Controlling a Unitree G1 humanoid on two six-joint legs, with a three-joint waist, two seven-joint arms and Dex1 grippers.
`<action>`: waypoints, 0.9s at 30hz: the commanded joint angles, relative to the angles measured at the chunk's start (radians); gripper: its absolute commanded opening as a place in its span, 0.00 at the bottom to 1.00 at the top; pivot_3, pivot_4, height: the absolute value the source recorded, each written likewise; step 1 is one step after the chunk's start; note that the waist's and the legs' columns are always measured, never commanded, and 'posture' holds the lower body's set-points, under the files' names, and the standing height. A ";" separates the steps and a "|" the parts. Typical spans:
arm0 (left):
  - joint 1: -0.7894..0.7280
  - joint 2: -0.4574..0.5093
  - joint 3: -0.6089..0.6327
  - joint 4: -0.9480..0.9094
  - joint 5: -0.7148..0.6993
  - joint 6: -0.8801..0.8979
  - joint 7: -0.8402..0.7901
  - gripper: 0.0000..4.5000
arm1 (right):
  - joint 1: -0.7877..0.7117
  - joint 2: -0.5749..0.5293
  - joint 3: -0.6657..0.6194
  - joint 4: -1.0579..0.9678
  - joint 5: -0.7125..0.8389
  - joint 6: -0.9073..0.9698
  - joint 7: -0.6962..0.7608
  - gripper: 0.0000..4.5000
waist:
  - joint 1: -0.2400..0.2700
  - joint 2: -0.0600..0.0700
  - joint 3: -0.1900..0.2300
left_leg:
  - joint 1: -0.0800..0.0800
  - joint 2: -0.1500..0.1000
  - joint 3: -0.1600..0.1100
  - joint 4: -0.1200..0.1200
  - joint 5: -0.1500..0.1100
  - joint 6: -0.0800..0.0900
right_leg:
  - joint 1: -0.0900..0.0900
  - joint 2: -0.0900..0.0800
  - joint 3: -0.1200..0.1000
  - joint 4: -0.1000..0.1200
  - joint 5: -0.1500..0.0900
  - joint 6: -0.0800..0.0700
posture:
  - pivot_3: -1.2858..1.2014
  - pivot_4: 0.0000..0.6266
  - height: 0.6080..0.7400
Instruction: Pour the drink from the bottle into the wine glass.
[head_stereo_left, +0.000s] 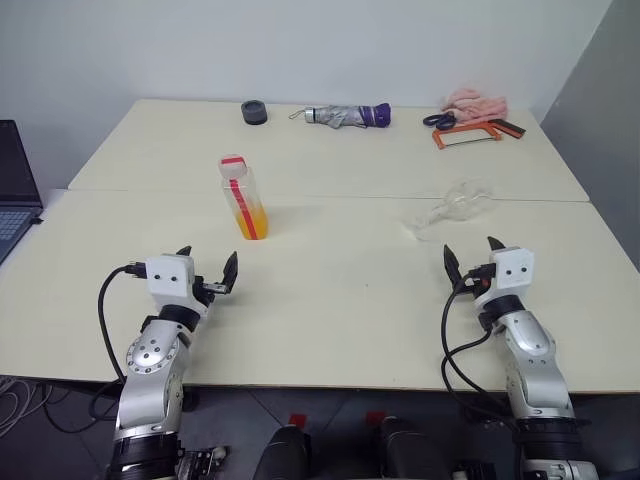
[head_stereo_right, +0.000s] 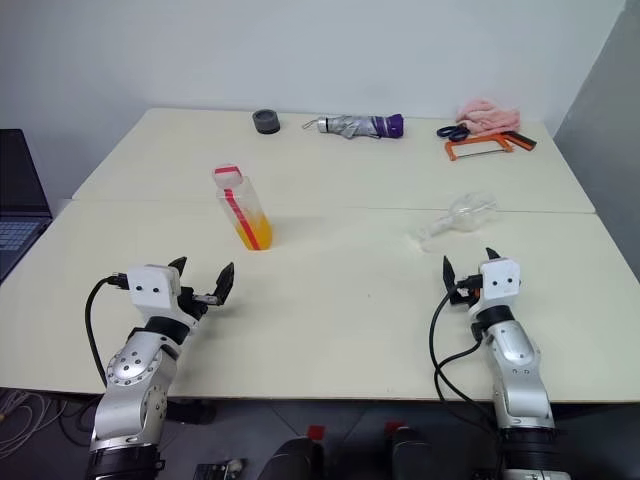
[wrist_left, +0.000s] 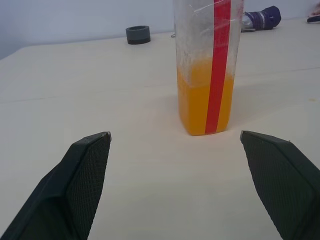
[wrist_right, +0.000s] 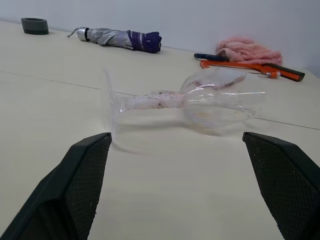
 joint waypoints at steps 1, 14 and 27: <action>-0.011 0.005 0.002 -0.047 -0.002 -0.017 -0.004 0.99 | -0.012 -0.006 -0.014 -0.013 0.010 -0.024 -0.001 1.00 | 0.000 0.000 0.000 | 0.000 0.000 0.000 0.000 0.000 0.000 | 0.000 0.000 0.000 0.000 0.000 0.000 | 0.52 0.24 1.00; -0.017 -0.001 0.008 -0.056 -0.027 -0.029 -0.024 0.99 | -0.013 -0.009 -0.013 -0.010 0.009 -0.021 0.006 1.00 | 0.000 0.000 0.000 | 0.000 0.000 0.000 0.000 0.000 0.000 | 0.000 0.000 0.000 0.000 0.000 0.000 | 0.52 0.24 1.00; -0.021 -0.021 0.037 -0.046 -0.089 -0.040 -0.025 0.99 | -0.004 -0.013 -0.019 -0.023 0.023 -0.008 0.014 1.00 | 0.000 0.000 0.000 | 0.000 0.000 0.000 0.000 0.000 0.000 | 0.000 0.000 0.000 0.000 0.000 0.000 | 0.52 0.24 1.00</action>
